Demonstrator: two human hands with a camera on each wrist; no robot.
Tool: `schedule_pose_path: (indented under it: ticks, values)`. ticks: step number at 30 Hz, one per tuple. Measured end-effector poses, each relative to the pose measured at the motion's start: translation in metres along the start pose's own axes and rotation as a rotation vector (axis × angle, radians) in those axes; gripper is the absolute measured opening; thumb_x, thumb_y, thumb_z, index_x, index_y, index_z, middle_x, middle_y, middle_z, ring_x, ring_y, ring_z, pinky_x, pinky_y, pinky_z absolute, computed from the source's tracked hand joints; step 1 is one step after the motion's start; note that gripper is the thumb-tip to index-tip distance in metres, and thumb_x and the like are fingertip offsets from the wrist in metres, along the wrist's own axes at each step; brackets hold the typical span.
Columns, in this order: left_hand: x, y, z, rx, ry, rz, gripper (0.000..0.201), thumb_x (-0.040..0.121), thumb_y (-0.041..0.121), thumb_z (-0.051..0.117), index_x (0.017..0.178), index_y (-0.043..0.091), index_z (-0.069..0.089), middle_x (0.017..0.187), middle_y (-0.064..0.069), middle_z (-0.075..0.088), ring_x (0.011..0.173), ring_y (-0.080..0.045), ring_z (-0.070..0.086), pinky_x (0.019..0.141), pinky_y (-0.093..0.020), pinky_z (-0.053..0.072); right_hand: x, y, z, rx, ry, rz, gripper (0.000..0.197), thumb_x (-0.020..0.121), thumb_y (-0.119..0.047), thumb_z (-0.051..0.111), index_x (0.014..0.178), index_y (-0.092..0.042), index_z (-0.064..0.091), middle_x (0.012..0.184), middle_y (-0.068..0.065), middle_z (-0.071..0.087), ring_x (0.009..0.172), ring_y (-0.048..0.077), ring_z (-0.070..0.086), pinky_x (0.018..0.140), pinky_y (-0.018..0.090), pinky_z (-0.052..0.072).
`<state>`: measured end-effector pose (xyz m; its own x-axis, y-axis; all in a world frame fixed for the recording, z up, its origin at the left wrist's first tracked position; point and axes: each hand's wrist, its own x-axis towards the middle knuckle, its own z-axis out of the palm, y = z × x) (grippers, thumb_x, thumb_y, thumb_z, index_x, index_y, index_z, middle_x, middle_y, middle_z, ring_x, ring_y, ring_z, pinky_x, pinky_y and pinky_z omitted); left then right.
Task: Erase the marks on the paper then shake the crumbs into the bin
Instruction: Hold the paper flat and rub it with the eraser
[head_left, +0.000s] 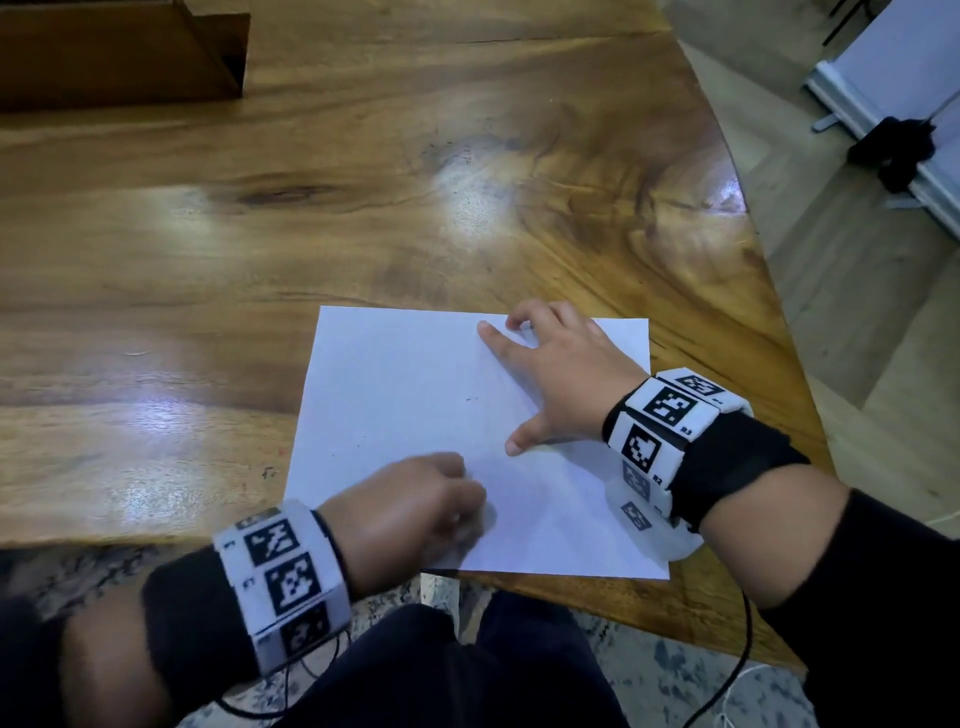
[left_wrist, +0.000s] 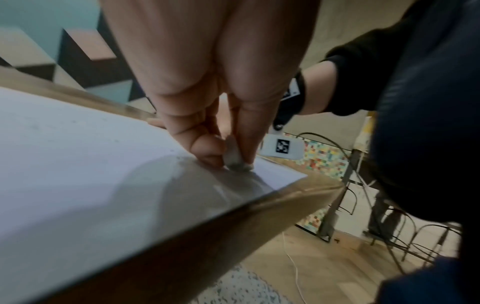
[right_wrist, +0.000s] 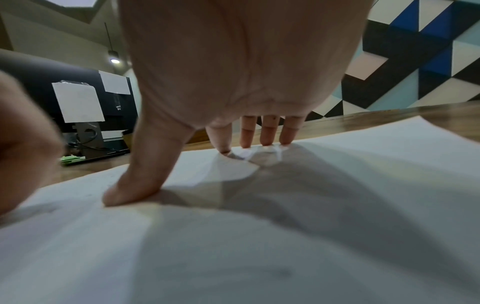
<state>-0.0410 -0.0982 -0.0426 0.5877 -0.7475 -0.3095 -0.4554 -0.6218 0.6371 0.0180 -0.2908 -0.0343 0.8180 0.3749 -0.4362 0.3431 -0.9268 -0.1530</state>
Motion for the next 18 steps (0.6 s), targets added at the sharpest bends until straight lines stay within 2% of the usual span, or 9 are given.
schedule_pose_path:
  ticks: [2,6,7,10,11,13,15,17,18]
  values:
    - [0.004,-0.003,-0.008,-0.009,-0.038,0.01,0.005,0.077,0.019,0.061,0.072,0.02,0.062,0.074,0.005,0.045,0.067,-0.02,0.055,0.063,-0.019,0.036,0.0,0.0,0.0,-0.001,-0.001,-0.001,0.115,0.064,-0.064,0.072,0.151,-0.028,0.005,0.145,0.001,0.016,0.131,0.023,0.015,0.111,0.034,0.018]
    - [0.026,-0.019,-0.033,0.098,0.207,-0.055,0.026,0.077,0.036,0.046,0.071,0.014,0.06,0.072,-0.004,0.051,0.069,-0.03,0.057,0.064,-0.027,0.041,-0.001,-0.001,-0.001,0.0,0.002,-0.005,0.115,0.064,-0.064,0.071,0.151,-0.027,0.006,0.145,0.001,0.016,0.133,0.023,0.014,0.111,0.035,0.018]
    - [0.023,-0.021,-0.03,0.14,0.216,0.004,0.029,0.076,0.039,0.042,0.067,0.016,0.056,0.071,-0.002,0.048,0.068,-0.03,0.056,0.063,-0.03,0.043,-0.001,-0.001,-0.001,0.003,0.003,-0.006,0.115,0.064,-0.064,0.071,0.151,-0.028,0.006,0.145,0.001,0.016,0.133,0.023,0.014,0.111,0.035,0.018]
    - [-0.004,-0.018,-0.003,0.194,0.096,0.112,0.014,0.077,0.027,0.051,0.065,0.02,0.051,0.07,0.001,0.045,0.065,-0.023,0.052,0.066,-0.034,0.046,-0.001,0.0,-0.001,0.004,0.003,-0.004,0.115,0.064,-0.064,0.072,0.151,-0.028,0.005,0.145,0.001,0.016,0.133,0.022,0.013,0.111,0.034,0.017]
    - [-0.011,-0.014,0.001,0.135,0.023,0.146,0.01,0.077,0.02,0.057,0.068,0.021,0.053,0.072,0.001,0.047,0.065,-0.022,0.052,0.065,-0.029,0.043,-0.001,0.0,-0.001,0.001,0.005,-0.003,0.115,0.064,-0.064,0.071,0.151,-0.028,0.005,0.145,0.001,0.016,0.133,0.022,0.013,0.111,0.034,0.017]
    - [-0.011,-0.013,-0.012,0.078,-0.078,0.085,0.004,0.075,0.02,0.058,0.073,0.022,0.061,0.074,0.001,0.05,0.065,-0.019,0.054,0.063,-0.018,0.036,-0.001,-0.001,-0.001,-0.006,0.003,-0.003,0.115,0.064,-0.064,0.071,0.151,-0.028,0.005,0.145,0.001,0.017,0.133,0.023,0.014,0.112,0.034,0.017]
    - [0.01,-0.021,-0.035,0.058,0.039,0.001,0.02,0.075,0.032,0.053,0.072,0.015,0.064,0.071,0.001,0.047,0.065,-0.019,0.053,0.062,-0.016,0.031,-0.001,-0.001,-0.001,-0.003,-0.001,-0.002,0.115,0.064,-0.064,0.071,0.151,-0.028,0.005,0.145,0.001,0.017,0.133,0.023,0.014,0.111,0.034,0.018]
    - [0.031,-0.03,-0.051,0.102,0.223,-0.072,0.017,0.079,0.028,0.058,0.078,0.012,0.065,0.074,0.0,0.047,0.071,-0.027,0.056,0.065,-0.021,0.032,-0.001,-0.001,-0.002,0.003,-0.003,-0.004,0.115,0.065,-0.063,0.072,0.151,-0.028,0.005,0.145,0.001,0.016,0.133,0.023,0.013,0.111,0.035,0.018]
    - [0.034,-0.031,-0.052,0.109,0.245,-0.086,0.013,0.08,0.024,0.059,0.079,0.012,0.064,0.075,0.0,0.047,0.073,-0.029,0.056,0.066,-0.023,0.033,-0.001,-0.001,-0.002,0.004,-0.005,-0.004,0.115,0.065,-0.063,0.072,0.151,-0.028,0.004,0.145,0.001,0.016,0.133,0.022,0.013,0.112,0.035,0.018]
